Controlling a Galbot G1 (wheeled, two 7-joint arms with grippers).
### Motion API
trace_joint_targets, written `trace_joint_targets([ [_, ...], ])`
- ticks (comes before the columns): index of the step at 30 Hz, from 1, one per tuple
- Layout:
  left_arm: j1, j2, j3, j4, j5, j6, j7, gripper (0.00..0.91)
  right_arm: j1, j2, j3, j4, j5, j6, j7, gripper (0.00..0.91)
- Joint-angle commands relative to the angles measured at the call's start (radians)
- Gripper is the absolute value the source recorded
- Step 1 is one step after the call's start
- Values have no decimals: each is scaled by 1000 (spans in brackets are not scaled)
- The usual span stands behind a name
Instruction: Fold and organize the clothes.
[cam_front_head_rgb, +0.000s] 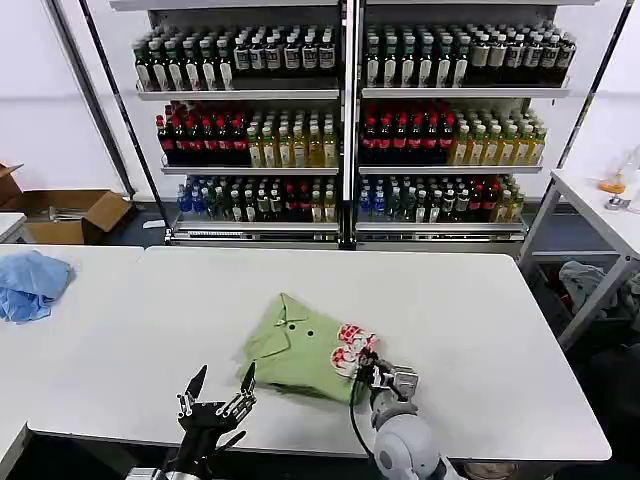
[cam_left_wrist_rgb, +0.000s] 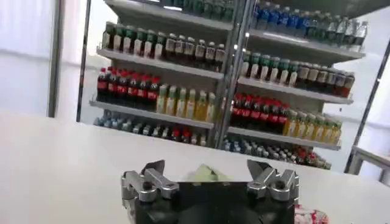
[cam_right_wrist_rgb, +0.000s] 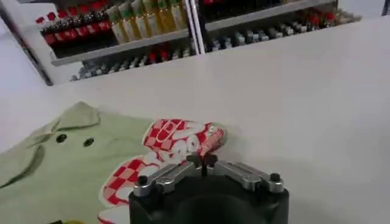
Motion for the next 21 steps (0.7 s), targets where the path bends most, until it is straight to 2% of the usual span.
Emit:
trace_joint_targets([
  [1,3,-3,-1,1,2,0,1,907,91,-58,55,-46,-85,3,-60,0],
  [9,0,-5,0,10,4,2,4,907,216,-100,78,-150,-147,13,-152,0],
  [13,-3,-5,-2,15,4,2,6,907,275,-109,76,-226,-212,33,-229,0],
  [19,-6,-4,4,29,4,0,9,907,313,-113,54,-292,-315,69,-313,0],
  [21,-13,-2,7,34,3,1,10,907,301,-117,56,-270,-323,75,-334,907],
])
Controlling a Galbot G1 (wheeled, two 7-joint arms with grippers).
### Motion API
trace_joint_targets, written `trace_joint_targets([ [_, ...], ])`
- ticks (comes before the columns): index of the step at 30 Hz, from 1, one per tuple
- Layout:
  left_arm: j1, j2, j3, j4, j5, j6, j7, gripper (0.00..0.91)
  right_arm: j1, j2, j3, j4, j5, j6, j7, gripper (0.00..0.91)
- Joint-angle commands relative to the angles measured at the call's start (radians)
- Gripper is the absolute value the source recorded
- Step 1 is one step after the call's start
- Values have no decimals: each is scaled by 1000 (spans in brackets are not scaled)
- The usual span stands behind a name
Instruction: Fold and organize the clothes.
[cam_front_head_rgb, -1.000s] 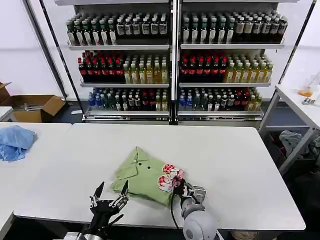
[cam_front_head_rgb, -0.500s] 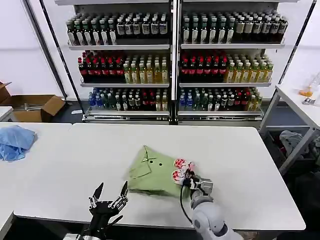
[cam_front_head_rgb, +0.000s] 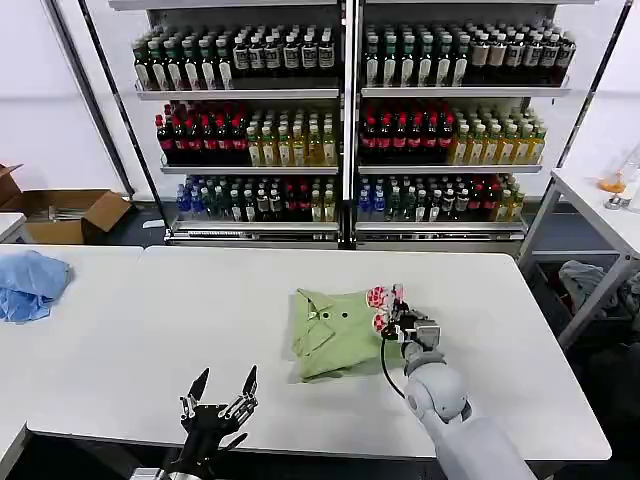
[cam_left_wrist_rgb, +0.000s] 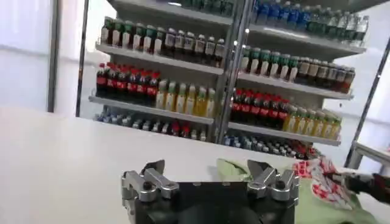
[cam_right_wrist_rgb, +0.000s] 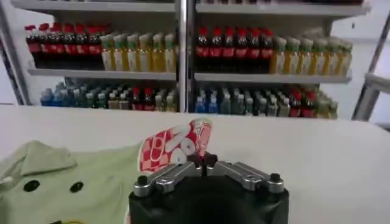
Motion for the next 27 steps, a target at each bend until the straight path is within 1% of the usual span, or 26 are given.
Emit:
trace_joint_targets([
  [1,-13,3,6,16,0,0,1,907,73,-25,6,-82,-143,54,-160,907],
  [4,-30,9,5,25,-1,2,1,907,33,-31,26,-52,-167,88,-166,907],
  [6,-38,15,5,30,-3,2,1,907,-19,-41,50,-20,-205,118,-166,907],
  [10,-53,30,3,42,-8,0,0,907,-122,-56,97,33,-259,157,-147,907],
  [11,-58,35,2,45,-13,1,-1,907,-149,-59,114,44,-276,177,-143,907],
  [13,-64,38,1,48,-17,1,-2,907,-178,-62,130,60,-289,194,-133,907],
  [16,-67,46,2,42,-16,1,-2,907,-243,-61,167,138,-270,226,-115,907],
  [17,-68,49,1,40,-16,1,-2,907,-271,-60,185,181,-253,259,-112,907],
  [21,-71,58,-6,42,-20,0,-2,907,-401,-59,242,345,-228,292,-129,907],
  [23,-73,63,-13,42,-26,1,-4,907,-448,-57,264,391,-206,305,-139,907],
  [24,-75,65,-16,42,-30,0,-4,907,-500,-53,282,418,-202,316,-144,907],
  [27,-79,69,-21,42,-36,1,-5,907,-588,-45,313,472,-208,315,-153,907],
])
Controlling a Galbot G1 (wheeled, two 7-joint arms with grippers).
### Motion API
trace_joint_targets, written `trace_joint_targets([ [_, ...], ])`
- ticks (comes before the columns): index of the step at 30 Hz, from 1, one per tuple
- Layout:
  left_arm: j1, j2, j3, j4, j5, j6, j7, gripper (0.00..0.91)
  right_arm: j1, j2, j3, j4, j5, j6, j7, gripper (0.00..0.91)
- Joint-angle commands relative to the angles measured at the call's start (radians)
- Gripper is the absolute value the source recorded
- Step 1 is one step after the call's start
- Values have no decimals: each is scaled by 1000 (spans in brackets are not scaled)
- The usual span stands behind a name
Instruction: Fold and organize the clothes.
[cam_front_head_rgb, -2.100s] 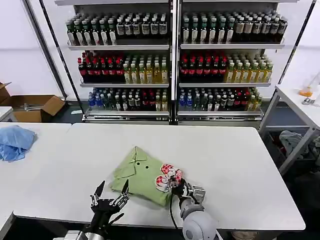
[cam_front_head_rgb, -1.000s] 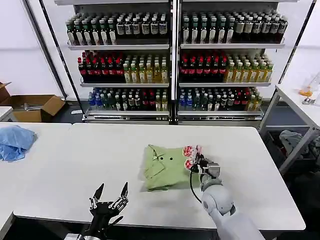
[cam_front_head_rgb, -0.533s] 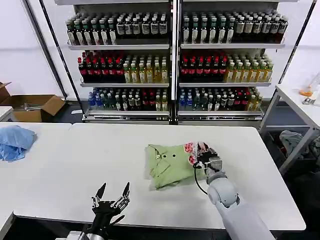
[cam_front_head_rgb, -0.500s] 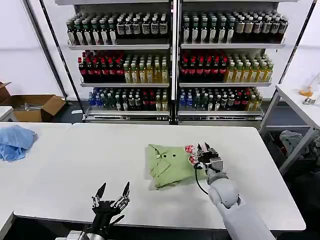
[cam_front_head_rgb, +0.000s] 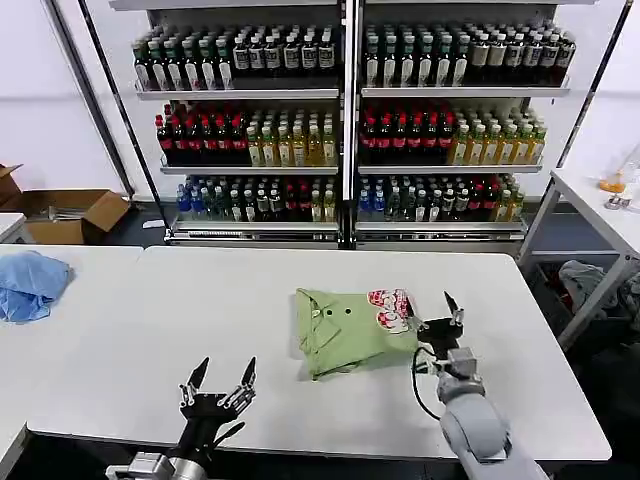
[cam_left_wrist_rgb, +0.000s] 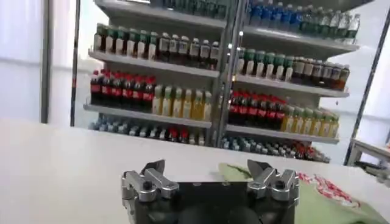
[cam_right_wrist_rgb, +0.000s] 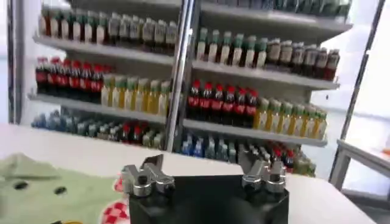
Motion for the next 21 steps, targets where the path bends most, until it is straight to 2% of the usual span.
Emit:
trace_joint_targets([
  [1,-13,11,-10,3,-13,1,-2,907,-377,11,151,308,-2,95,-31,907],
  [7,-17,14,-10,3,-13,0,-2,907,-469,34,169,346,-41,158,-33,907],
  [21,-37,26,-32,2,-22,-6,-17,907,-503,52,171,383,-105,172,-5,907],
])
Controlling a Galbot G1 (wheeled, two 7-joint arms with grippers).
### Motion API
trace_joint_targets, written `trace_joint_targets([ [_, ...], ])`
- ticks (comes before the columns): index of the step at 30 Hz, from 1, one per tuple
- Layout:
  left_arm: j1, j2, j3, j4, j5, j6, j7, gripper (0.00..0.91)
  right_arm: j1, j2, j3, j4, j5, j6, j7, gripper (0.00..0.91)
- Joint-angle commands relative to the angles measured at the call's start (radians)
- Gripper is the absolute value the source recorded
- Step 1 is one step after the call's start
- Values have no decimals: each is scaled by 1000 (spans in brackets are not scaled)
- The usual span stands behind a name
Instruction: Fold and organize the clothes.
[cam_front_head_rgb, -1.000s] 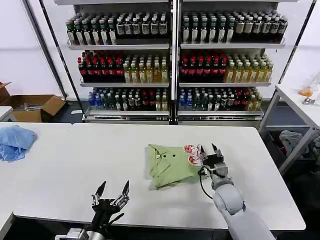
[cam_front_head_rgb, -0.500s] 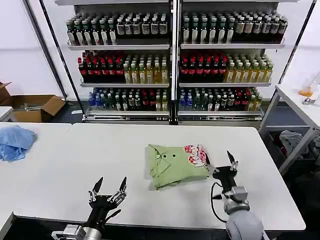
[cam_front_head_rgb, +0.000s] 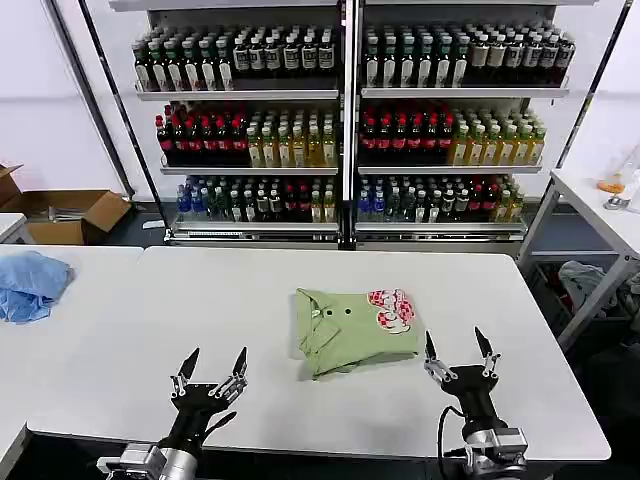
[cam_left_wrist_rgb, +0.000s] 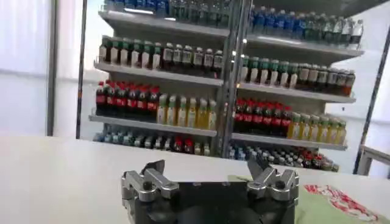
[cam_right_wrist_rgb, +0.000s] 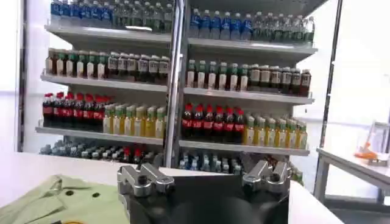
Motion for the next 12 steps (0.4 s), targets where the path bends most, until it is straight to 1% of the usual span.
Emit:
trace_joint_targets([
  [1,-6,5,-8,-1,-7,-1,-4,907,-94,12,22,70,-40,36,8,907],
  [10,-22,11,-14,7,-9,1,-7,907,-89,5,32,77,-16,31,25,907],
  [12,-25,13,-18,7,-10,1,-7,907,-89,5,32,76,-9,24,19,907],
])
